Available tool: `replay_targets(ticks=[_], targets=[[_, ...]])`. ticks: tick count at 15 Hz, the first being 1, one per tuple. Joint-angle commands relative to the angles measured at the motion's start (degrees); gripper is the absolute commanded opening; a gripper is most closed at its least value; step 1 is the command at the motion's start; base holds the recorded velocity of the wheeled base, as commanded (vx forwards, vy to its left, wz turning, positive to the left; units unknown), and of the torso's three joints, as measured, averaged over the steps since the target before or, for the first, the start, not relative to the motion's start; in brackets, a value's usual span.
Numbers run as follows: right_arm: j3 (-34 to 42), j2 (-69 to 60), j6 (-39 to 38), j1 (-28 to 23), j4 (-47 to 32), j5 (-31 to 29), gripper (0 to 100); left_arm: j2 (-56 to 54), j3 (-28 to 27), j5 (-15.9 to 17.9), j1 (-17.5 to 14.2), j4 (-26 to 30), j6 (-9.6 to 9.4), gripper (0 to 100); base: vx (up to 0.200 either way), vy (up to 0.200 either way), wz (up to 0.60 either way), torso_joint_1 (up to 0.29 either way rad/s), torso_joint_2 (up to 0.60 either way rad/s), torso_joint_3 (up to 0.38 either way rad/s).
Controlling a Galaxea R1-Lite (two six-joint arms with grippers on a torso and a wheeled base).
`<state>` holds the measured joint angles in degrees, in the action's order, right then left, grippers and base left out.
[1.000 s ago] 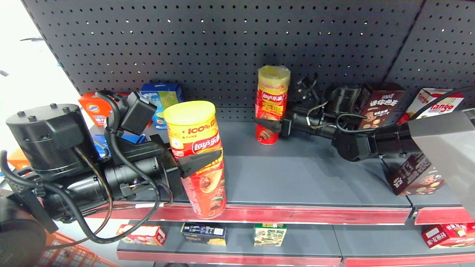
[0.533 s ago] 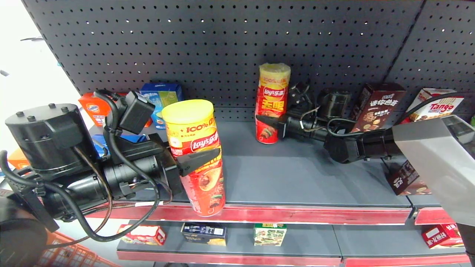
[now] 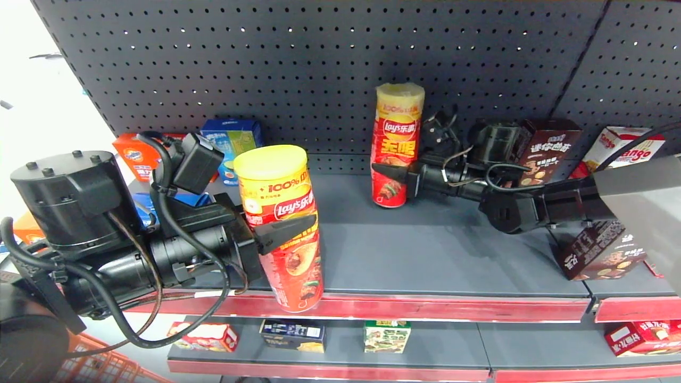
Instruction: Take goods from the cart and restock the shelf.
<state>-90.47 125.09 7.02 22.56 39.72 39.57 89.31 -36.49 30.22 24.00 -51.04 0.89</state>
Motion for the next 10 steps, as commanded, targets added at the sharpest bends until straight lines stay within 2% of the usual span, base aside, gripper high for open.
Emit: replay_targets(ticks=[1,8,10], targets=[[3.8,-5.1,0.1,0.2,0.9,0.2,0,-0.1,0.0,0.0,0.1,0.0,-0.01,0,0.000,0.000,0.00,0.000,0.00,0.000],[39.2,-19.7,0.4,3.8,22.0,0.5,0,-0.4,-0.1,-0.2,-0.2,0.0,0.08,0,0.000,0.000,0.00,0.000,0.00,0.000],[45.8,-20.1,0.4,3.8,28.0,1.8,0,-0.3,-0.6,-0.4,-0.2,0.0,-0.01,0,0.000,0.000,0.00,0.000,0.00,0.000]])
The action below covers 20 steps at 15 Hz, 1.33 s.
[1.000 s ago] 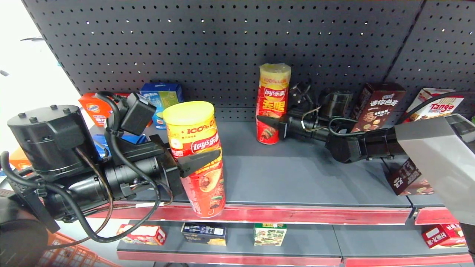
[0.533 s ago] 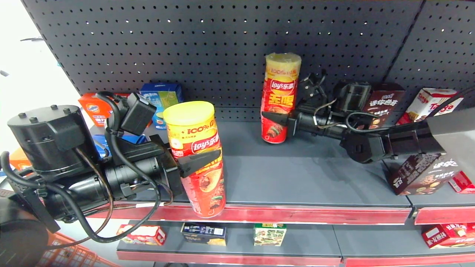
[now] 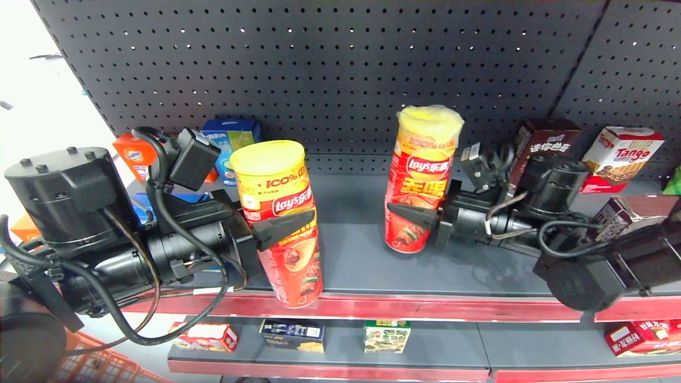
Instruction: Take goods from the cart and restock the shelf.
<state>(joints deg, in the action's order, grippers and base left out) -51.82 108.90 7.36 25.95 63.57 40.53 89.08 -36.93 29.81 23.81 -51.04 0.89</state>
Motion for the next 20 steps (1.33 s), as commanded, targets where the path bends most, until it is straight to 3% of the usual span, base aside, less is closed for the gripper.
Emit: replay_targets(ticks=[1,6,19,20], targets=[[8.6,-4.0,0.0,0.3,5.8,1.5,0,0.0,-0.3,-0.1,0.0,0.0,0.08,0,0.000,0.000,0.00,0.000,0.00,0.000],[11.5,-1.6,0.1,0.3,10.1,2.6,0,-0.2,-0.3,-0.3,0.0,0.0,0.08,0,0.000,0.000,0.00,0.000,0.00,0.000],[7.0,5.9,0.1,-0.4,12.6,3.6,0,0.0,-0.7,-0.4,0.1,0.0,0.25,0,0.000,0.000,0.00,0.000,0.00,0.000],[7.1,5.8,0.1,-0.4,12.6,3.6,100,0.0,-0.7,-0.3,0.0,0.0,0.25,0,0.000,0.000,0.00,0.000,0.00,0.000]])
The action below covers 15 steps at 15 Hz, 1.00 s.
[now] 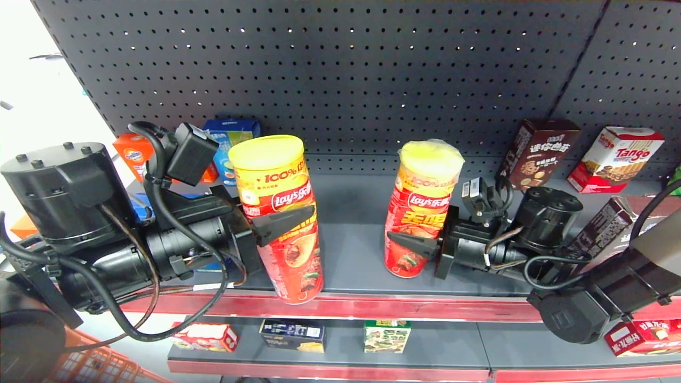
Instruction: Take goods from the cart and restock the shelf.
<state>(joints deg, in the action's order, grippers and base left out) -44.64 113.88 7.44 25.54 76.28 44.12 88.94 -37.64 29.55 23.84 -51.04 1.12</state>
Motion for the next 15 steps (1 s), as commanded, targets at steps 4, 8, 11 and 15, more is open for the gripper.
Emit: replay_targets(ticks=[4,8,11,15], targets=[[1.8,-0.2,0.5,-0.1,1.3,-0.1,100,0.1,0.0,0.0,0.1,0.0,0.02,0,0.000,0.000,0.00,0.000,0.00,0.000],[8.8,-6.7,1.4,-2.2,1.4,-0.6,100,0.0,0.0,0.1,0.1,0.0,-0.07,0,0.000,0.000,0.00,0.000,0.00,0.000],[13.0,-12.5,1.4,-3.8,1.3,-1.3,100,-0.2,0.0,0.1,0.5,0.0,-0.07,0,0.000,0.000,0.00,0.000,0.00,0.000],[19.2,-24.2,1.4,-5.9,-0.7,-3.2,100,-0.3,0.2,0.1,0.5,0.0,-0.07,0,0.000,0.000,0.00,0.000,0.00,0.000]])
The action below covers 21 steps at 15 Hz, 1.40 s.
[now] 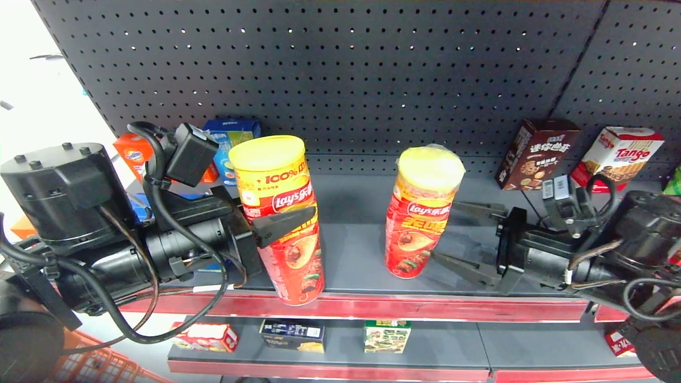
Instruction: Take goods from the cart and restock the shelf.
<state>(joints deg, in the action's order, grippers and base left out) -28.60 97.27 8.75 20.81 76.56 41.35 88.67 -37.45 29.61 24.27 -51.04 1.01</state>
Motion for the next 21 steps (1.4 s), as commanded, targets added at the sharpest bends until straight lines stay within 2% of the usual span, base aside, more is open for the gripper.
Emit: replay_targets(ticks=[1,4,8,10,12,13,14,16,18,20,21], targets=[[4.7,-11.8,0.0,-1.7,-3.4,-0.7,100,-0.1,0.1,0.0,0.1,0.0,-0.05,0,0.000,0.000,0.00,0.000,0.00,0.000],[6.2,-23.5,0.0,-2.8,-14.1,-5.0,100,-0.1,0.2,0.0,0.2,0.0,-0.13,0,0.000,0.000,0.00,0.000,0.00,0.000],[6.7,-43.6,-0.1,-1.5,-34.9,-22.2,100,-1.0,-0.3,-0.1,0.2,0.0,-0.22,0,0.000,0.000,0.00,0.000,0.00,0.000],[9.5,-53.9,-1.5,-1.9,-45.0,-27.4,100,-1.2,-0.3,-0.3,0.2,0.0,-0.84,0,0.000,0.000,0.00,0.000,0.00,0.000],[12.4,-61.8,-3.7,-2.5,-50.5,-31.2,100,-1.2,-0.8,-0.7,0.2,0.1,-1.45,0,0.000,0.000,0.00,0.000,0.00,0.000],[14.2,-65.4,-4.2,-3.3,-54.0,-36.3,100,-1.1,-1.1,-0.7,0.2,0.1,-1.45,0,0.000,0.000,0.00,0.000,0.00,0.000],[17.0,-69.8,-4.2,-5.3,-58.7,-45.0,100,-1.3,-1.1,-0.7,0.3,0.1,-1.45,0,0.000,0.000,0.00,0.000,0.00,0.000],[21.1,-77.4,-4.2,-5.9,-61.4,-47.7,100,-1.3,-0.9,-0.6,0.3,0.1,-1.54,0,0.000,0.000,0.00,0.000,0.00,0.000],[24.5,-82.3,-4.2,-10.1,-62.1,-50.2,100,-1.3,-0.9,-0.6,0.7,0.2,-1.54,0,0.000,0.000,0.00,0.000,0.00,0.000],[27.5,-88.1,-4.2,-13.3,-63.3,-50.2,100,-1.5,-0.3,-0.8,1.1,0.3,-1.54,0,0.000,0.000,0.00,0.000,0.00,0.000],[28.6,-91.7,-4.4,-15.2,-68.4,-50.5,100,-1.7,0.0,-0.8,1.1,0.2,-1.54,0,0.000,0.000,0.00,0.000,0.00,0.000]])
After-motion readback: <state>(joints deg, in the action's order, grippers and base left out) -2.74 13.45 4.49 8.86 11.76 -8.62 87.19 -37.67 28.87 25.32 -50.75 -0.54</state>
